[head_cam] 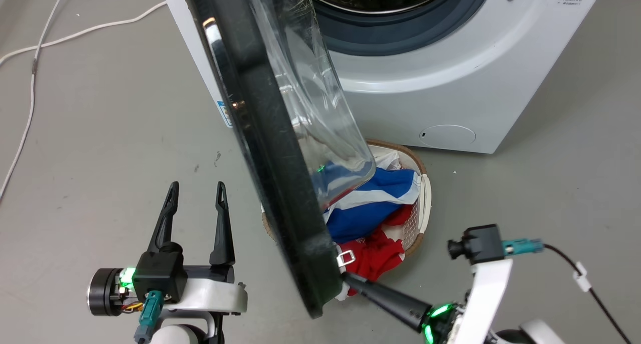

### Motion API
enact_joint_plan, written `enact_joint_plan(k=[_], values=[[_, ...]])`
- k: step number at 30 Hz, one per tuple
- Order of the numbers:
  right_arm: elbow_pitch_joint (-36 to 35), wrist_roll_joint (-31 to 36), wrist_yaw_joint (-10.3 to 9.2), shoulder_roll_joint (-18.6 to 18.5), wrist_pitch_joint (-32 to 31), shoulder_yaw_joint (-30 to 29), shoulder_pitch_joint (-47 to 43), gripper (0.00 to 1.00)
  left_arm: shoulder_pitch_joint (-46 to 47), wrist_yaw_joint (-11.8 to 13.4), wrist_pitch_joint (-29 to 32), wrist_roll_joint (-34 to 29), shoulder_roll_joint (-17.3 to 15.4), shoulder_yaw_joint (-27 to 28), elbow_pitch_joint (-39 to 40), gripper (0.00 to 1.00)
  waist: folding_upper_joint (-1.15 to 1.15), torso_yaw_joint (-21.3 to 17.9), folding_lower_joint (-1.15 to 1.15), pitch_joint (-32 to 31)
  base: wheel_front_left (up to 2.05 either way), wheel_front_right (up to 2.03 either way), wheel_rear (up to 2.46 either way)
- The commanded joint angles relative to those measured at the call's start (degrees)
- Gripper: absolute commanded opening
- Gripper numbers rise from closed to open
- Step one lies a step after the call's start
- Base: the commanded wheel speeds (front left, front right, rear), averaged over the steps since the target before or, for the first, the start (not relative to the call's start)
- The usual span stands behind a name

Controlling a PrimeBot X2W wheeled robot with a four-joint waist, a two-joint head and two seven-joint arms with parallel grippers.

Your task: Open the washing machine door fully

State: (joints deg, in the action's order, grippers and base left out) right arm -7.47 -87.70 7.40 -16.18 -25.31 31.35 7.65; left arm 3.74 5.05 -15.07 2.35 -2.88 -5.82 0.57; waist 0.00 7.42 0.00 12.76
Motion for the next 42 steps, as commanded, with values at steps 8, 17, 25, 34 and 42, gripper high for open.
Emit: enact_joint_plan(k=[8,17,25,34,42], values=[[0.8,-1.2,0.17,0.9,1.6,0.9,-2.0,0.00,-1.8,0.2,-0.2,0.3,0.0,0.1,-0.9,1.00,0.00,-0.4,0.00,-2.6,0.00,0.00,0.00],[-3.8,2.0,0.17,-0.7,11.6,-5.0,-5.7,0.47,-4.2,-0.3,-0.2,-0.1,0.0,1.3,-1.4,1.00,0.00,-1.8,0.00,-6.4,0.00,0.00,0.00],[-6.3,9.7,0.17,-1.0,28.0,-10.8,-6.6,1.00,-6.0,-0.4,-0.2,-0.2,0.0,2.4,-1.4,1.00,0.00,-3.3,0.00,-8.7,0.00,0.00,0.00],[-3.1,25.8,0.16,-0.7,40.4,-17.4,-6.5,1.00,-7.2,-0.4,-0.2,-0.3,0.0,3.0,-1.3,1.00,0.00,-4.3,0.00,-10.1,0.00,0.00,0.00],[-6.2,59.7,0.15,6.6,40.5,-30.2,-8.4,1.00,-7.6,-0.3,-0.2,-0.7,0.0,3.3,-0.9,1.00,0.00,-4.8,0.00,-10.2,0.00,0.00,0.00]])
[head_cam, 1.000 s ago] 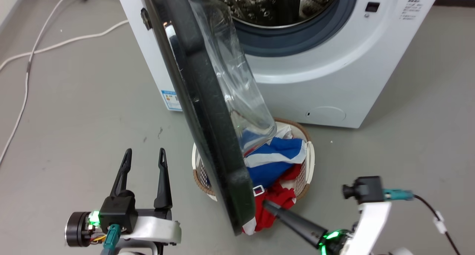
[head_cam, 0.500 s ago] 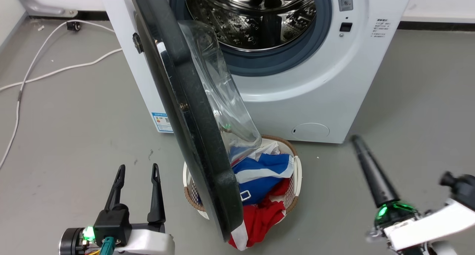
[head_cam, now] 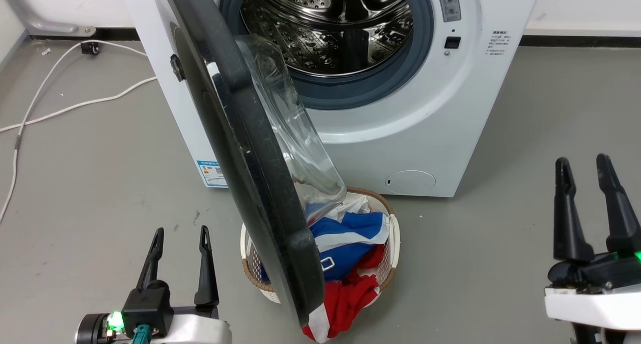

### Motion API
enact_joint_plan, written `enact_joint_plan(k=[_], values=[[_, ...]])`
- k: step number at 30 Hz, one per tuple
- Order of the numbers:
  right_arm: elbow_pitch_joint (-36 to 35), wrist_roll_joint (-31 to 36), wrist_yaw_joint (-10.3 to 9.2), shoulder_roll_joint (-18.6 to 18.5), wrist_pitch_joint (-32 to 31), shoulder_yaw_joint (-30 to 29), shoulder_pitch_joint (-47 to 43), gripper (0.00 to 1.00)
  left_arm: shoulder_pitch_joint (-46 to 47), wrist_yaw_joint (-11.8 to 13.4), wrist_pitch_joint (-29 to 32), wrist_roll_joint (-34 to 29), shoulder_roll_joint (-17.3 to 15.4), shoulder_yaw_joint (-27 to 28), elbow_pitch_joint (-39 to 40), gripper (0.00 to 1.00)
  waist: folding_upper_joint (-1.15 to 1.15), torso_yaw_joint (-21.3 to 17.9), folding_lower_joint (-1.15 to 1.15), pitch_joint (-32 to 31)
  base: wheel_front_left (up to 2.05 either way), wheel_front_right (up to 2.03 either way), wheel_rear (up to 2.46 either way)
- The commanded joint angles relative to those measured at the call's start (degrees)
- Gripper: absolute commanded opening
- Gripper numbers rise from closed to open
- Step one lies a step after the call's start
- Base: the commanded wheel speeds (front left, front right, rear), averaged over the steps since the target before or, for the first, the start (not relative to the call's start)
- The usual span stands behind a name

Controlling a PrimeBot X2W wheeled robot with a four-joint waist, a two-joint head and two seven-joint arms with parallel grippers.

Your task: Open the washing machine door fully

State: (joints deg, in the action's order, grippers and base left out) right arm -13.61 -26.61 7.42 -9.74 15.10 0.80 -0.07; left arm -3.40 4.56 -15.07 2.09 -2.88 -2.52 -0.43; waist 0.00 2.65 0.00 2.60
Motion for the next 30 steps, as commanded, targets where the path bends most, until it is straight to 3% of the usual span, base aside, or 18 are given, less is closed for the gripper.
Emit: enact_joint_plan(k=[1,7,14,25,26,27,28,30], values=[[0.0,1.8,0.12,0.8,0.1,-0.4,-1.0,1.00,-0.5,0.2,-0.2,-0.4,0.0,0.1,0.1,1.00,0.00,0.0,0.00,0.0,0.00,0.00,0.00],[3.8,14.6,0.07,3.8,0.1,-3.2,-3.6,1.00,-0.5,0.3,-0.2,-0.5,0.0,0.1,-0.1,1.00,0.00,0.1,0.00,-0.2,0.00,0.00,0.00],[9.8,18.6,0.07,6.1,0.1,-4.2,-7.2,1.00,-1.0,-0.1,-0.2,-0.3,0.0,0.1,-0.4,1.00,0.00,0.4,0.00,-1.0,0.00,0.00,0.00],[12.6,20.3,0.07,6.8,0.1,-3.2,-10.0,1.00,-1.4,0.2,-0.2,0.6,0.0,0.2,-1.5,1.00,0.00,0.8,0.00,-2.2,0.00,0.00,0.00],[12.8,20.3,0.07,6.8,0.1,-3.2,-10.0,1.00,-1.4,0.2,-0.2,0.7,0.0,0.3,-1.6,0.47,0.00,0.8,0.00,-2.3,0.00,0.00,0.00],[12.9,20.4,0.07,6.8,0.1,-3.3,-10.0,1.00,-1.3,0.4,-0.2,0.7,0.0,0.4,-1.5,0.18,0.00,0.8,0.00,-2.4,0.00,0.00,0.00],[12.9,20.4,0.07,6.8,0.1,-3.3,-10.0,1.00,-1.4,0.3,-0.2,0.7,0.0,0.4,-1.5,0.00,0.00,0.8,0.00,-2.4,0.00,0.00,0.00],[12.9,20.5,0.07,6.9,0.1,-3.2,-9.9,1.00,-1.4,0.3,-0.2,0.4,0.0,0.7,-1.5,0.00,0.00,0.7,0.00,-2.6,0.00,0.00,0.00]])
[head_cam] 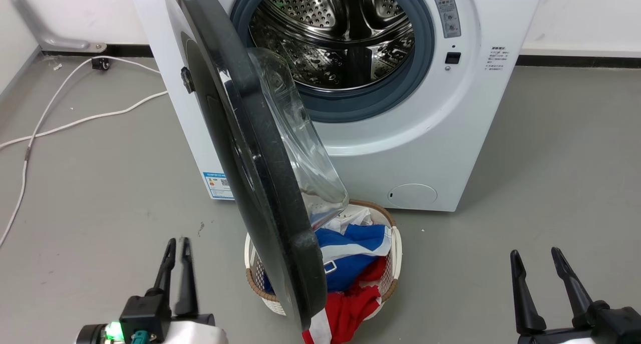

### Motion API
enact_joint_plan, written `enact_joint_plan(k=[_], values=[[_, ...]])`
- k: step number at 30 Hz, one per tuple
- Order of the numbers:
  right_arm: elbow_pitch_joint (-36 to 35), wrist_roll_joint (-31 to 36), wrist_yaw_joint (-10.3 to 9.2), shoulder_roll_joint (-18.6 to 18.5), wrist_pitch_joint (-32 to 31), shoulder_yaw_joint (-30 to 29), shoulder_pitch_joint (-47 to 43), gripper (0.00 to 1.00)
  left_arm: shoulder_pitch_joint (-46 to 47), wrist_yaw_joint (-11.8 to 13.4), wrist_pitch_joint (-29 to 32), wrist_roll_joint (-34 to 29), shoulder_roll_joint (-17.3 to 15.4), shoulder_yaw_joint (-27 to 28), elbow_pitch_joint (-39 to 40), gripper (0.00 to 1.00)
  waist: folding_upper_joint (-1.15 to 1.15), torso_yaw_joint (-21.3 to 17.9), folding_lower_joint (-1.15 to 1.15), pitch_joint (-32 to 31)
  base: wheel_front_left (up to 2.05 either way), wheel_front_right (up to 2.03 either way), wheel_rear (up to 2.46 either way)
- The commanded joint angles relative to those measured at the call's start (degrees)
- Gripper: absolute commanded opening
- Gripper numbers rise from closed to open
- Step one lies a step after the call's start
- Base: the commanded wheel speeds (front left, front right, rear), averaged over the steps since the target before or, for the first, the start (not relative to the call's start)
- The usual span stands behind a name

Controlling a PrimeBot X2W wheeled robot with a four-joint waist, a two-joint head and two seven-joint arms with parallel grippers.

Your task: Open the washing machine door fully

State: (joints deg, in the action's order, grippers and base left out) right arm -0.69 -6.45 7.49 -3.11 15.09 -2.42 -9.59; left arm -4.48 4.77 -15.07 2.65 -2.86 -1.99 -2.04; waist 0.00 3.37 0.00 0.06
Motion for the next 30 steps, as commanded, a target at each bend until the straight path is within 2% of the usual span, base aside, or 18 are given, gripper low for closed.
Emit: enact_joint_plan(k=[1,6,14,21,30], values=[[0.0,0.4,0.01,0.3,0.1,0.1,-0.3,1.00,-0.1,0.2,-0.2,-0.4,0.0,0.4,0.3,0.00,0.00,-0.1,0.00,-0.1,0.00,0.00,0.00],[-0.3,0.5,0.01,0.3,0.1,0.1,0.0,1.00,2.5,0.6,-0.2,-1.2,-0.5,2.0,4.3,0.00,0.00,-0.1,0.00,-0.1,0.00,0.00,0.00],[-0.6,0.3,0.01,0.3,0.1,0.6,0.4,1.00,7.7,1.1,-0.1,-4.3,-1.6,0.5,18.5,0.00,0.00,-0.2,0.00,-0.1,0.00,0.00,0.00],[-0.4,0.1,0.01,0.3,0.1,1.3,0.4,1.00,11.3,-0.9,-0.1,-7.1,-2.5,-7.4,27.2,0.00,0.00,-0.4,0.00,-0.2,0.00,0.00,0.00],[-0.1,0.0,0.01,0.3,0.1,1.6,0.7,1.00,13.5,-4.2,-0.1,-9.1,-2.6,-19.8,29.2,0.00,0.00,-0.4,0.00,-0.1,0.00,0.00,0.00]])
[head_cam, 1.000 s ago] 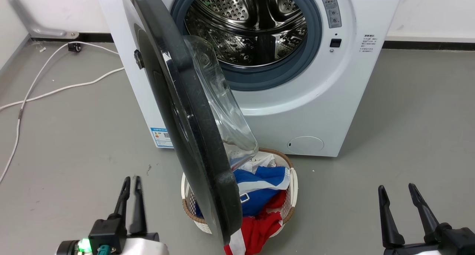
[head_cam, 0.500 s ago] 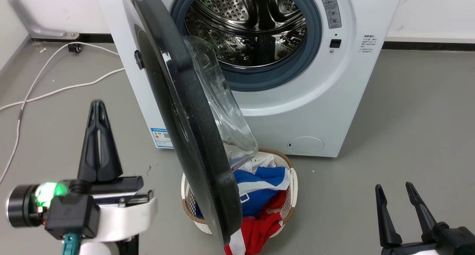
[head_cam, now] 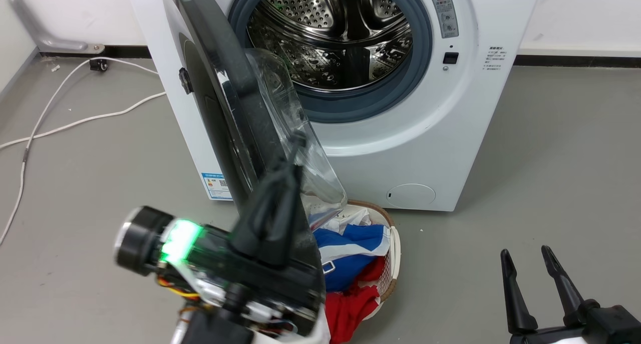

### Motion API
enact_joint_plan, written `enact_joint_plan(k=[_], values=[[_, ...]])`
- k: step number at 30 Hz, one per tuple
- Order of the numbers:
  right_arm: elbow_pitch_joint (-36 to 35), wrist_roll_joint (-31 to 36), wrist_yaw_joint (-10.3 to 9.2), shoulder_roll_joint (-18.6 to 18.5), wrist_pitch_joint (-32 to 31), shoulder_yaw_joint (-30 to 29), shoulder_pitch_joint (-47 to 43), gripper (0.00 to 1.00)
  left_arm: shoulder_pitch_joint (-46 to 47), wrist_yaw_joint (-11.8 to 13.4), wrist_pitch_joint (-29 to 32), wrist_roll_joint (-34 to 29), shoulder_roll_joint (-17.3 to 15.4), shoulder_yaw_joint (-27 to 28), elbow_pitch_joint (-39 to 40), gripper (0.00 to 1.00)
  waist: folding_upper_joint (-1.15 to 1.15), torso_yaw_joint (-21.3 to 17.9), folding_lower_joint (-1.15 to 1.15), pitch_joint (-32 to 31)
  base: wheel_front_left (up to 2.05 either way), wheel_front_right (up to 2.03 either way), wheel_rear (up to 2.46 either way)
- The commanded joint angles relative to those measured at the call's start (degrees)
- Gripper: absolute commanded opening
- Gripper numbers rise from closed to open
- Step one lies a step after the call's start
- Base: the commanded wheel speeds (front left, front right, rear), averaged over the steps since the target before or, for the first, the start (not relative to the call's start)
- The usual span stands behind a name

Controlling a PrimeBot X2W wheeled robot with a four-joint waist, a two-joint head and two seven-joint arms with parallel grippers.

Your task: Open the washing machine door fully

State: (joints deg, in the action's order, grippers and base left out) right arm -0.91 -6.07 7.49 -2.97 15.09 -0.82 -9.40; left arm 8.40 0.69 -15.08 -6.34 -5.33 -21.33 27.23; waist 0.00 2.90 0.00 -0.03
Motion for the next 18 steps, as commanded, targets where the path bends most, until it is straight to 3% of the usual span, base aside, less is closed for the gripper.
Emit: enact_joint_plan(k=[1,8,18], values=[[0.1,-0.4,0.01,0.2,0.1,0.0,0.5,1.00,0.7,-0.5,-0.1,-0.2,0.0,-1.8,-0.3,0.00,0.00,0.1,0.00,0.0,0.00,0.00,0.00],[0.2,-0.5,0.01,0.2,0.1,0.3,0.7,1.00,-0.9,-1.8,-0.1,-0.2,-0.2,-8.3,-4.2,0.00,0.00,0.3,0.00,0.2,0.00,0.00,0.00],[0.7,-0.3,0.01,0.2,0.1,0.3,1.1,1.00,-3.4,-2.7,-0.1,1.1,-0.7,-13.1,-11.6,0.00,0.00,0.3,0.00,0.8,0.00,0.00,0.00]])
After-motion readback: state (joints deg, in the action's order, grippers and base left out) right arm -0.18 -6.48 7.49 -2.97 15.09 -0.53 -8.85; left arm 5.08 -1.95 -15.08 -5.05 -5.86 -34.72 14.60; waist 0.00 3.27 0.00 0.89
